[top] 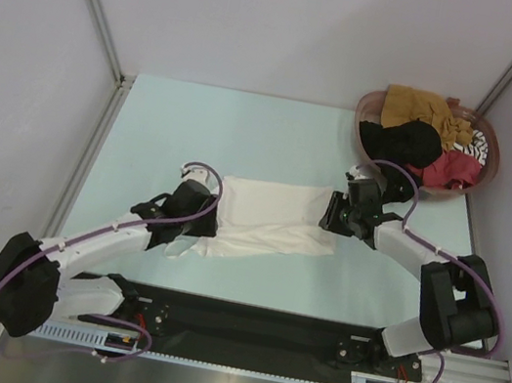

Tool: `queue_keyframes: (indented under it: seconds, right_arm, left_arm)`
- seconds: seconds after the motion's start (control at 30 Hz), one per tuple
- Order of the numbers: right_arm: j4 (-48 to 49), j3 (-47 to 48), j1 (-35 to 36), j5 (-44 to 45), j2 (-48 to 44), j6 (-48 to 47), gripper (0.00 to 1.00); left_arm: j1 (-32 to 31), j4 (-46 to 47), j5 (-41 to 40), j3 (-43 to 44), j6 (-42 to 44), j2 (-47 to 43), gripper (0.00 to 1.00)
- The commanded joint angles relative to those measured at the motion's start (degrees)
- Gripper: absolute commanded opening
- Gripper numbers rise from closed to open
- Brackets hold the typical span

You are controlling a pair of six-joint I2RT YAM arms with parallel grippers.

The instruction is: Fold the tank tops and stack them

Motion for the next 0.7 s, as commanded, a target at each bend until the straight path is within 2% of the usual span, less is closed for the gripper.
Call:
queue_keyframes:
  seconds: [0.0, 0.2, 0.4, 0.43, 0.47, 0.67]
  right_arm:
    - [0.9, 1.8, 0.3, -1.3, 0.8, -0.8, 0.38]
    - [1.5, 0.5, 0.4, -1.5, -0.2, -0.6, 0.38]
    - [1.5, 1.4, 0.4, -1.9, 2.0, -0.8, 0.15]
    - [1.5, 1.3, 0.4, -1.7, 2.0, -0.6, 0.03]
    - [1.5, 1.3, 0.4, -1.6, 2.0, -0.6, 0.0]
    - [1.8, 0.5, 0.3, -1.4, 0.8, -0.5, 0.0]
  left_arm:
    - [0.5, 2.7, 2.4, -0.3, 1.0, 1.4, 0.64]
    - [0.5, 4.0, 3.3, -1.4, 0.1, 2.9, 0.64]
    - [1.0, 4.2, 3.9, -1.3, 0.3, 4.6, 0.61]
    - [1.0, 4.3, 3.8, -1.3, 0.4, 4.9, 0.6]
    - [1.2, 4.3, 3.9, -1.3, 0.6, 5.0, 0.6]
    - [2.0, 4.9, 5.2, -1.3, 0.8, 6.6, 0.53]
